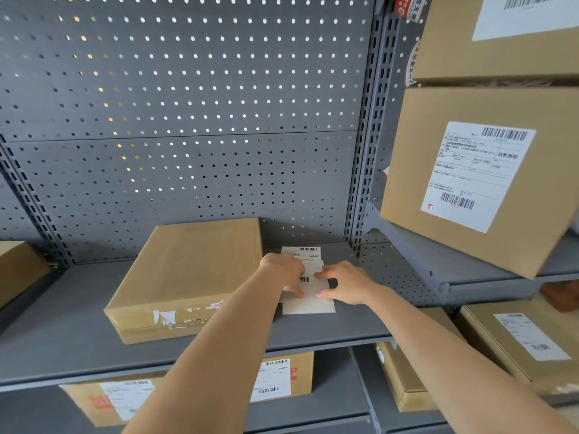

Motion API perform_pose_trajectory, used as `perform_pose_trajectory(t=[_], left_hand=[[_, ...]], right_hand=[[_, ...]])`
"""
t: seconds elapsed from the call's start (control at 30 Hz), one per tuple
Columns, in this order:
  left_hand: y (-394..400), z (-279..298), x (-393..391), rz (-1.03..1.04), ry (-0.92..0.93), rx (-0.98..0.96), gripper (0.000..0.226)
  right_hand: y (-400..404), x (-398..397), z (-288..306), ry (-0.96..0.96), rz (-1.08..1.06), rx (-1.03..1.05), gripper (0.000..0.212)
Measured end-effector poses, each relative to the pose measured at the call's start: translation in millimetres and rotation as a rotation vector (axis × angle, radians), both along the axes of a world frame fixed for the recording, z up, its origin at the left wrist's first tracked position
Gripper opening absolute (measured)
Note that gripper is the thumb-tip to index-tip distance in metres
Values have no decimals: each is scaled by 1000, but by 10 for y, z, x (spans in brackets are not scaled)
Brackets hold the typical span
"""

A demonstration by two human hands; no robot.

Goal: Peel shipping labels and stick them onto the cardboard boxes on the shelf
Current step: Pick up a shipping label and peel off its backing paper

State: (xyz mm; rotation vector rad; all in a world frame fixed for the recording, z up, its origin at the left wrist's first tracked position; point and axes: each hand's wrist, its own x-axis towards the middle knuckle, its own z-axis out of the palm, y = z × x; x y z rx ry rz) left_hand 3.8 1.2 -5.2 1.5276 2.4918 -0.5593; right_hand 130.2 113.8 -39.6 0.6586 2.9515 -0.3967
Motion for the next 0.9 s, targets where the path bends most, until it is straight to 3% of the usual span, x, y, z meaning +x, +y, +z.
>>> perform_pose_trajectory(t=[0.33, 0.57, 0.77, 0.9], left_hand=[[-16, -2, -8, -28, -27, 49, 54], [-50, 65, 40, -40, -77, 184, 27], [-98, 131, 92, -13, -56, 368, 27], [-139, 192, 114, -2, -3, 514, 31]], right_hand=[[-9, 5, -34, 92, 14, 43, 50], [-21, 41, 13, 173, -29, 19, 44], [-59, 52, 103, 394, -94, -118, 28], [-139, 14, 278, 541, -195, -319, 26]])
